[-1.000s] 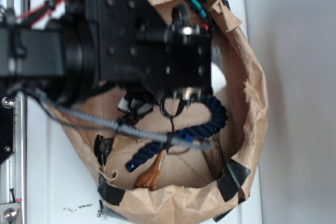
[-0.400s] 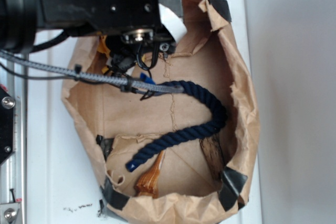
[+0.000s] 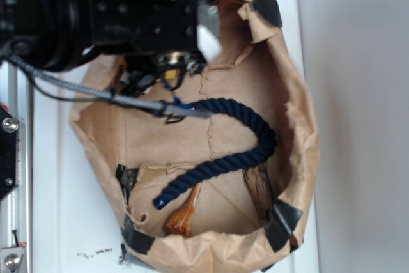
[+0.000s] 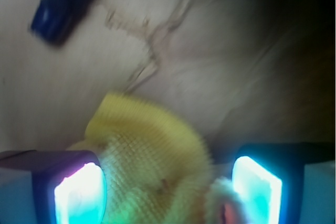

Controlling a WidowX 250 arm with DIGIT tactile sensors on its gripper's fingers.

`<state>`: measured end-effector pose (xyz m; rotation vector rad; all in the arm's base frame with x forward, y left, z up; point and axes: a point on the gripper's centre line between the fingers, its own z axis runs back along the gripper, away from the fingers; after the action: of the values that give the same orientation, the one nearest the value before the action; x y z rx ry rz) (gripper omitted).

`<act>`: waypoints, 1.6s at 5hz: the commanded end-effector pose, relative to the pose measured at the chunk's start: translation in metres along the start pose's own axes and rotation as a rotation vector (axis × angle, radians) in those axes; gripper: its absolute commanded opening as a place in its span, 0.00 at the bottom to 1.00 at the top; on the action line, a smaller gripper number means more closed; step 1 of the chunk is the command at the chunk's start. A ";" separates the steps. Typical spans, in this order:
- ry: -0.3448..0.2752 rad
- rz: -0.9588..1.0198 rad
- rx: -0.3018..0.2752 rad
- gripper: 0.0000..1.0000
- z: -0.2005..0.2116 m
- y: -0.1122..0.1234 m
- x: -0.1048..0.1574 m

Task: Grab the yellow cloth.

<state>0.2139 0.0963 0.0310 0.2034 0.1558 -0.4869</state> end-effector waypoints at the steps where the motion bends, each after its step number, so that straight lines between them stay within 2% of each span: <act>1: -0.008 0.040 0.046 1.00 0.004 -0.002 0.008; 2: -0.014 0.067 0.042 0.00 0.008 0.001 0.010; 5: -0.061 0.095 0.006 0.00 0.022 0.008 0.013; 6: -0.095 0.103 -0.014 0.00 0.037 0.009 0.011; 7: -0.206 0.154 -0.034 0.00 0.082 0.006 0.002; 8: -0.271 0.192 -0.145 0.00 0.131 0.010 -0.009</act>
<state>0.2224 0.0722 0.1420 -0.0214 -0.0290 -0.3070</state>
